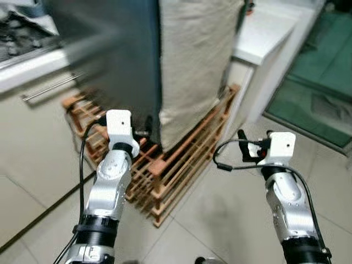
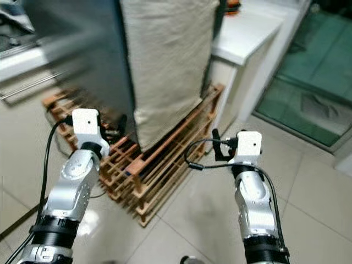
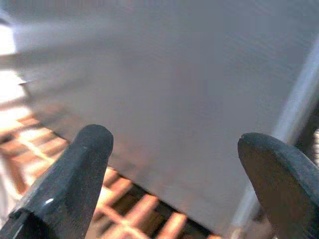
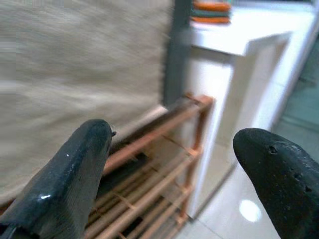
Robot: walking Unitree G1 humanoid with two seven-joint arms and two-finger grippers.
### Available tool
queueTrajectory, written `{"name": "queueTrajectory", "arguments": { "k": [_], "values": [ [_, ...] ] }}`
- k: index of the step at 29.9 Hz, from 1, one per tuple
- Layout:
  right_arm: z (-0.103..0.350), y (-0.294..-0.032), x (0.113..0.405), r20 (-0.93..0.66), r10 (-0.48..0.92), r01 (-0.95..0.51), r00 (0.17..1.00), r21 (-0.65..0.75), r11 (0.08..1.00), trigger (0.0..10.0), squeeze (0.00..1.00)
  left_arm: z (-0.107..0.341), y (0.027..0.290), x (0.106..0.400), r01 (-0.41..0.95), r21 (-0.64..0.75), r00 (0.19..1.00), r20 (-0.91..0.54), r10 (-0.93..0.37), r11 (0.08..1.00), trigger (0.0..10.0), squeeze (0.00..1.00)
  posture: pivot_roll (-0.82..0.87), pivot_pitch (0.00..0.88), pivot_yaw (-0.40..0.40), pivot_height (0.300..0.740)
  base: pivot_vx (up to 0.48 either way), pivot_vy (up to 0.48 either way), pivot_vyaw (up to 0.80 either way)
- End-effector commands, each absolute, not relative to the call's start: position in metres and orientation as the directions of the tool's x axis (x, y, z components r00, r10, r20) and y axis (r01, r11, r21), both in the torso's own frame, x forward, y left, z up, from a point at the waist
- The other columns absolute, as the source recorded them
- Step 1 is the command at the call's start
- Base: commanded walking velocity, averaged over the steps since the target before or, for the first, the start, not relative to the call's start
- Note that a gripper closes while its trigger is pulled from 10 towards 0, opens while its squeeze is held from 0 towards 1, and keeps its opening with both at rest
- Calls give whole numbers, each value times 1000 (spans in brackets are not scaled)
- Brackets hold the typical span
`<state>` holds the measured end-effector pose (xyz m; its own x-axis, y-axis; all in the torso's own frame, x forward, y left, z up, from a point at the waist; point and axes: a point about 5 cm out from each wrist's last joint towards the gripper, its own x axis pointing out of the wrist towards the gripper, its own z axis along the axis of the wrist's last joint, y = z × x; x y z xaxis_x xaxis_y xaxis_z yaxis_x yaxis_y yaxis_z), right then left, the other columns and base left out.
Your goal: Restocking fridge
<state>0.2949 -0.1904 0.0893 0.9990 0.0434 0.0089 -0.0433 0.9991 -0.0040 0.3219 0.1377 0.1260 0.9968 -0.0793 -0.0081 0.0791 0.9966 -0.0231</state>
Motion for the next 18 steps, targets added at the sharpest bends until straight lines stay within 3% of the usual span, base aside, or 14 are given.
{"name": "queueTrajectory", "arguments": {
  "k": [1, 6, 10, 18],
  "values": [
    [89, -187, 297, 4, 50, -50, 999, -6, 999, 10000, 0, 133, 131, 327, 109, 9, 994, 12, -109, 994, 10000, 0, -56, 0, -18, 735, 0, 0, -744],
    [89, -187, 298, 4, 48, -48, 999, -6, 999, 10000, 0, 139, 122, 331, 148, 22, 989, 21, -149, 989, 10000, 0, -61, 0, -19, 735, 0, 0, -740],
    [89, -190, 298, 7, 37, -37, 999, -5, 999, 10000, 0, 150, 109, 333, 257, -22, 965, 55, -256, 966, 10000, 0, -61, 0, -19, 735, 0, 0, -736],
    [90, -190, 298, 15, 31, -31, 999, 6, 999, 10000, 0, 162, 103, 337, 224, 8, 970, 98, -224, 974, 10000, 0, -69, 0, -18, 735, 0, 0, -726]
  ]
}}
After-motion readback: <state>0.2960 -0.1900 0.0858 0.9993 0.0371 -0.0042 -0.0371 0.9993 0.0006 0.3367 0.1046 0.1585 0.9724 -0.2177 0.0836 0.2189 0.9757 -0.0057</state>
